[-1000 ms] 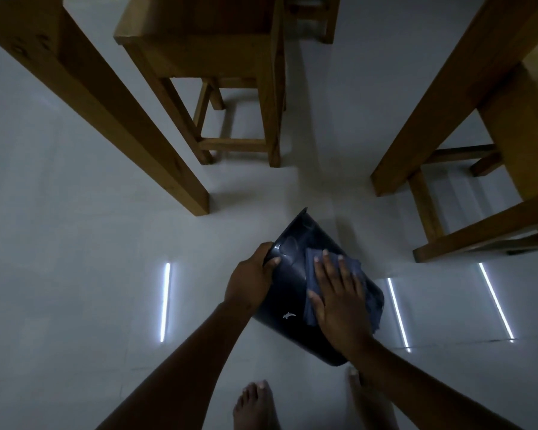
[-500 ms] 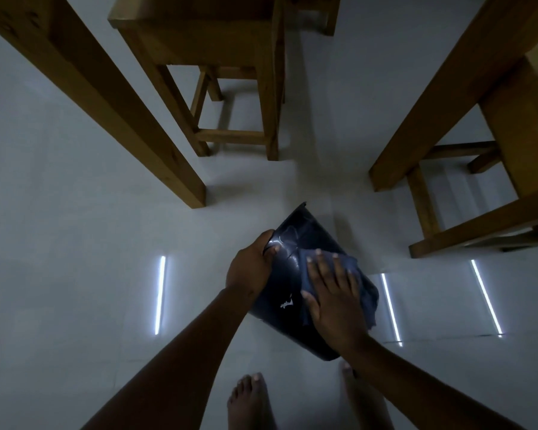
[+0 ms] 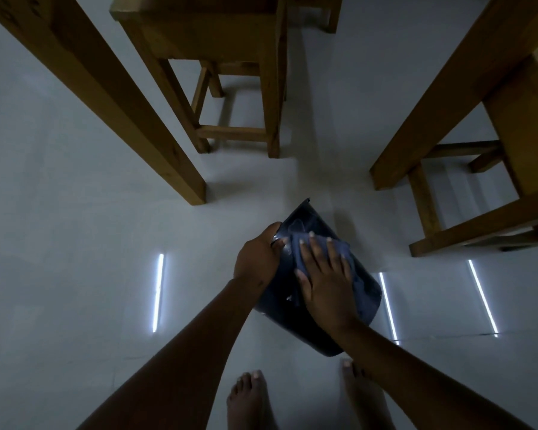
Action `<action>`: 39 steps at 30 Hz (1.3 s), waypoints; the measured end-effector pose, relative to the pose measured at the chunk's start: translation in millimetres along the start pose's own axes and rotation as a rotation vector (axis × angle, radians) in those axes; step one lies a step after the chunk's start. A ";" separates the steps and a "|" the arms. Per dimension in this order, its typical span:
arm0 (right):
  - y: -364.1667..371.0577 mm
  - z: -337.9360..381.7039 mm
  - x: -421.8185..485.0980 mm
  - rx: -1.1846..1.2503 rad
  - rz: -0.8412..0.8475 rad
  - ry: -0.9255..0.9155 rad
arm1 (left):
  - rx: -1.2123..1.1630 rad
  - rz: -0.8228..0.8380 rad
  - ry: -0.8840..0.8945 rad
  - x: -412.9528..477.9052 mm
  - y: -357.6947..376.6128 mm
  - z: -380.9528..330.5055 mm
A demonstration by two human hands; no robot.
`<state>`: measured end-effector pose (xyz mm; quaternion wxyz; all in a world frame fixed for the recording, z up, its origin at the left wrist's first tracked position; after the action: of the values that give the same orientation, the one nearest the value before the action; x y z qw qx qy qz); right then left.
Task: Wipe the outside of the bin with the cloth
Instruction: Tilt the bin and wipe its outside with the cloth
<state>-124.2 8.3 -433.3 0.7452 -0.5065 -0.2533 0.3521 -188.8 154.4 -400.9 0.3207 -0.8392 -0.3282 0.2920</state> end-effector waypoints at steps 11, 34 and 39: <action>17.3 -32.0 -27.3 0.391 0.163 0.168 | 0.167 -0.059 0.137 6.0 -21.5 11.4; 17.7 -32.7 -6.0 0.277 0.024 0.289 | 0.169 0.049 0.121 48.7 11.7 -30.7; 16.5 -8.3 -41.2 0.070 0.072 -0.009 | 0.177 0.030 0.097 45.6 10.0 -26.8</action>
<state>-148.2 -24.7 -452.5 0.7482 -0.4873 -0.2258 0.3896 -138.4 173.0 -404.3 0.4045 -0.8255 -0.2728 0.2837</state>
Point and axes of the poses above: each hand's wrist, its own x-axis towards the middle knuckle, its own y-axis out of the palm, z = x × y, the point moved 4 cm from there along x, towards the middle knuckle, and after that the axes turned 10 degrees about -z, right-handed, at the moved point
